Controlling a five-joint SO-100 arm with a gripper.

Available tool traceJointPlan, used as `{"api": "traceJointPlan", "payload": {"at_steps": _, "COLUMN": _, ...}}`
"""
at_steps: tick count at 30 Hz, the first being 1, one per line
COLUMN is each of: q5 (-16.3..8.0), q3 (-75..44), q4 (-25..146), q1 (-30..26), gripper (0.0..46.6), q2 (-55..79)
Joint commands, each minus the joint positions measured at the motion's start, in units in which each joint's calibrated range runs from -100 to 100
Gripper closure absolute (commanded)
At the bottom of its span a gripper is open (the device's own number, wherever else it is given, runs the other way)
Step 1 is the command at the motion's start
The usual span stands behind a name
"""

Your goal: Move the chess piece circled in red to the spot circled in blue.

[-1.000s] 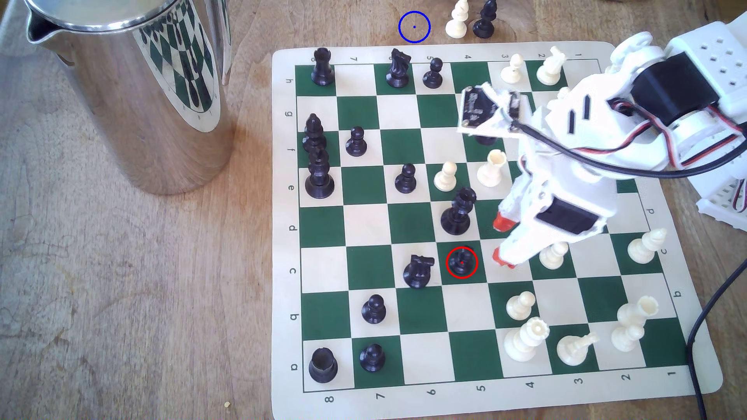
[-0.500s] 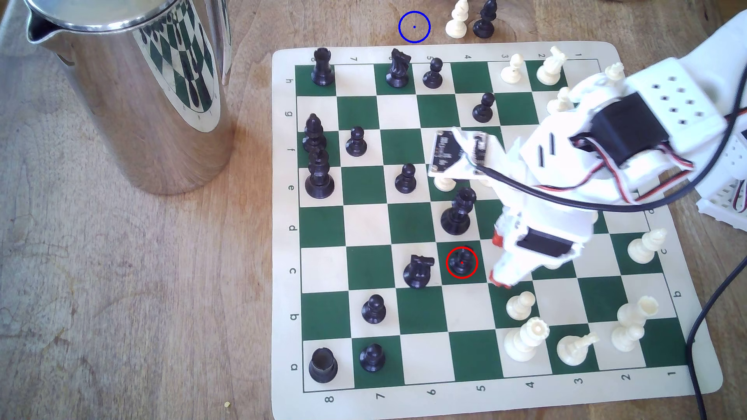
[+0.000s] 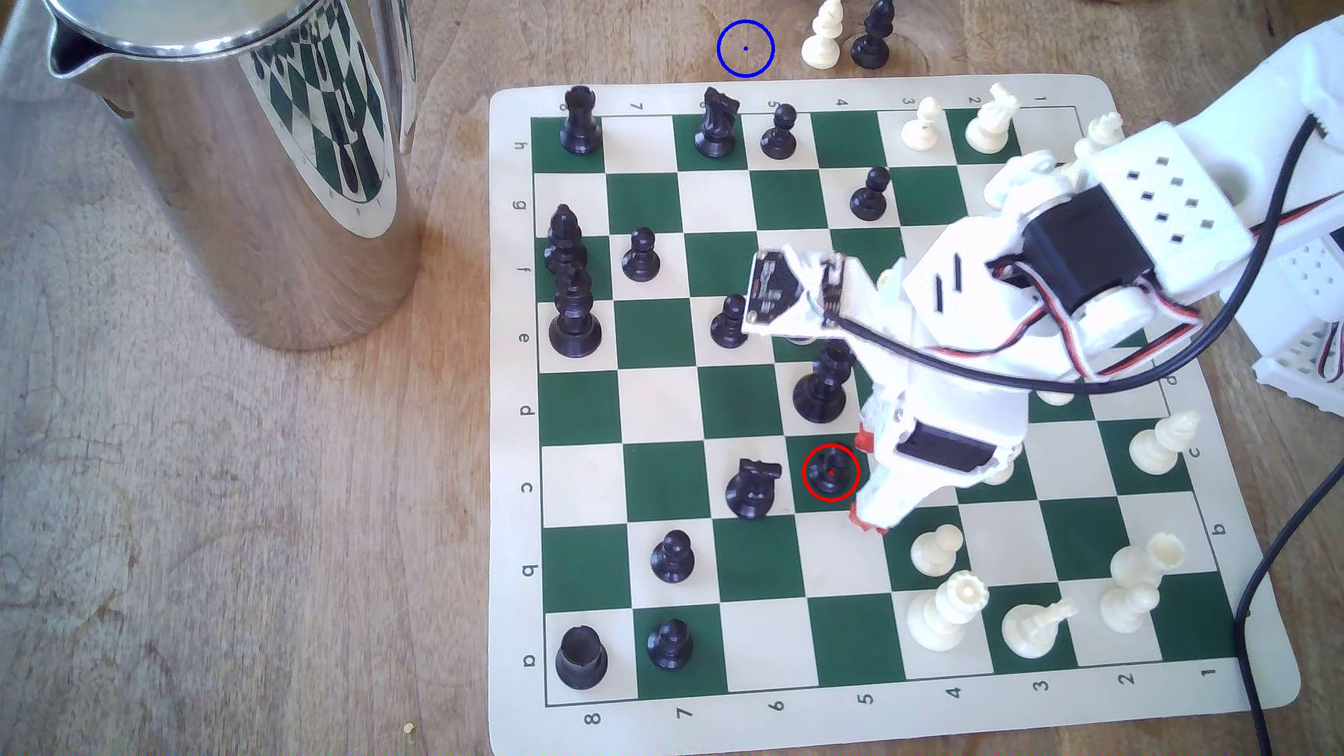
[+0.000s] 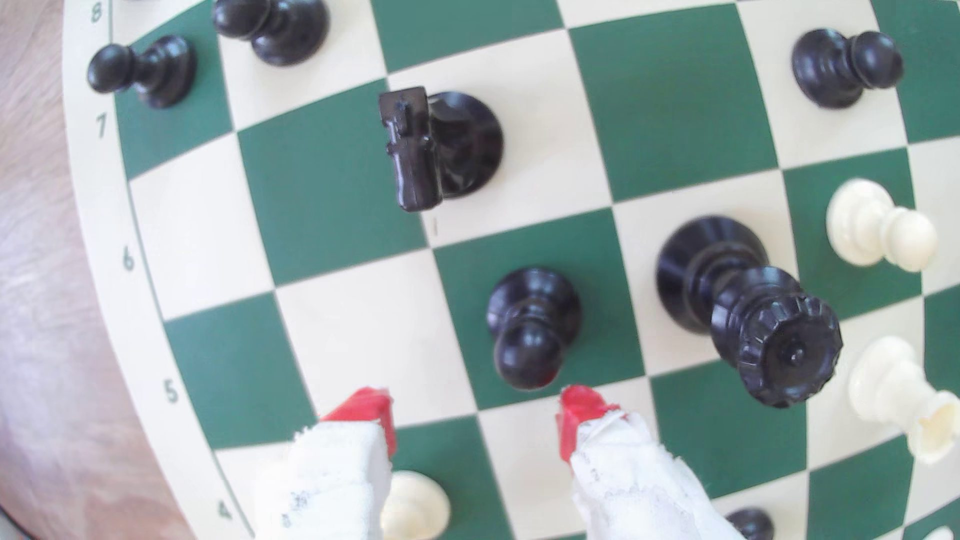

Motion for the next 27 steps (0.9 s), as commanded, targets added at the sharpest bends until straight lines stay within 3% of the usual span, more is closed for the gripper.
{"api": "traceJointPlan", "payload": {"at_steps": 1, "q5": 0.29, "q3": -4.64, "q4": -1.0, "q1": 1.35, "gripper": 29.3, "q2": -0.67}}
{"api": "traceJointPlan", "payload": {"at_steps": 17, "q5": -0.1, "q3": -5.27, "q4": -5.83, "q1": 2.21, "gripper": 28.6, "q2": 0.94}}
{"api": "traceJointPlan", "payload": {"at_steps": 27, "q5": -0.05, "q3": -5.55, "q4": -6.24, "q1": 3.0, "gripper": 30.8, "q2": -0.08}}
